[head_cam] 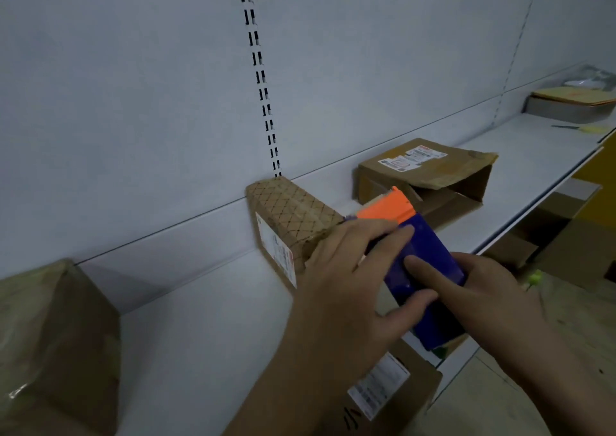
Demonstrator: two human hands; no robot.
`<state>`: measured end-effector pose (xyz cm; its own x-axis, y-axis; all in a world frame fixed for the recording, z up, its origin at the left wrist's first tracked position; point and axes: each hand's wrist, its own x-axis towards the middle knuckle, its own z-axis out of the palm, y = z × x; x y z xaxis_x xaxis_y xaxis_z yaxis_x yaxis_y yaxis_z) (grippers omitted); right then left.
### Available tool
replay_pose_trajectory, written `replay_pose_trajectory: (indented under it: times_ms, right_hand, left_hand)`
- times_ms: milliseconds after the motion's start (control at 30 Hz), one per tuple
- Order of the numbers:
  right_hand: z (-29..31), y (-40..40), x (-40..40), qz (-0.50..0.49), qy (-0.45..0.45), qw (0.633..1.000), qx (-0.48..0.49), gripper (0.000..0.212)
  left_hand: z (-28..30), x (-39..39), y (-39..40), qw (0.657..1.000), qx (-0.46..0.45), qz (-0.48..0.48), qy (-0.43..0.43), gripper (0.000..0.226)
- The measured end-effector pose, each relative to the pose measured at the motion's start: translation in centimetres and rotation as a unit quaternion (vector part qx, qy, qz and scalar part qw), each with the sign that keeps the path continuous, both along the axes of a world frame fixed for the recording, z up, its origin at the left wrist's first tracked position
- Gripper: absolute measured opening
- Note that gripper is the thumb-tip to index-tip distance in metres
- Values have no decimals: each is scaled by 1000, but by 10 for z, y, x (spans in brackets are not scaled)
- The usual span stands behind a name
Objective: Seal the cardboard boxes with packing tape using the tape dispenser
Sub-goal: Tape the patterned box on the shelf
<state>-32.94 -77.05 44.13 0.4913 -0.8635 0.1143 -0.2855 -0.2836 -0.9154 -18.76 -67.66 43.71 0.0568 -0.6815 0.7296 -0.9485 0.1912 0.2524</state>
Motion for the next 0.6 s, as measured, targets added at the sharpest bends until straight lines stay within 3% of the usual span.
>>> replay_pose_trajectory:
  times_ms: [233, 333, 433, 600]
  right_hand:
    - [-8, 6, 3, 42, 38, 998, 26, 47]
    - [-10, 10, 5, 42, 60, 997, 35, 50]
    - [-8, 15, 7, 44, 87, 995, 20, 67]
    - [0, 20, 5, 69, 86, 994, 26, 80]
  left_hand:
    - [-27, 6, 4, 1000, -18, -7, 3, 50]
    - [-33, 10, 7, 998, -59, 29, -24, 42]
    - [-37, 15, 10, 992, -102, 74, -23, 32]
    - [-5, 5, 28, 975, -182, 40, 123, 16]
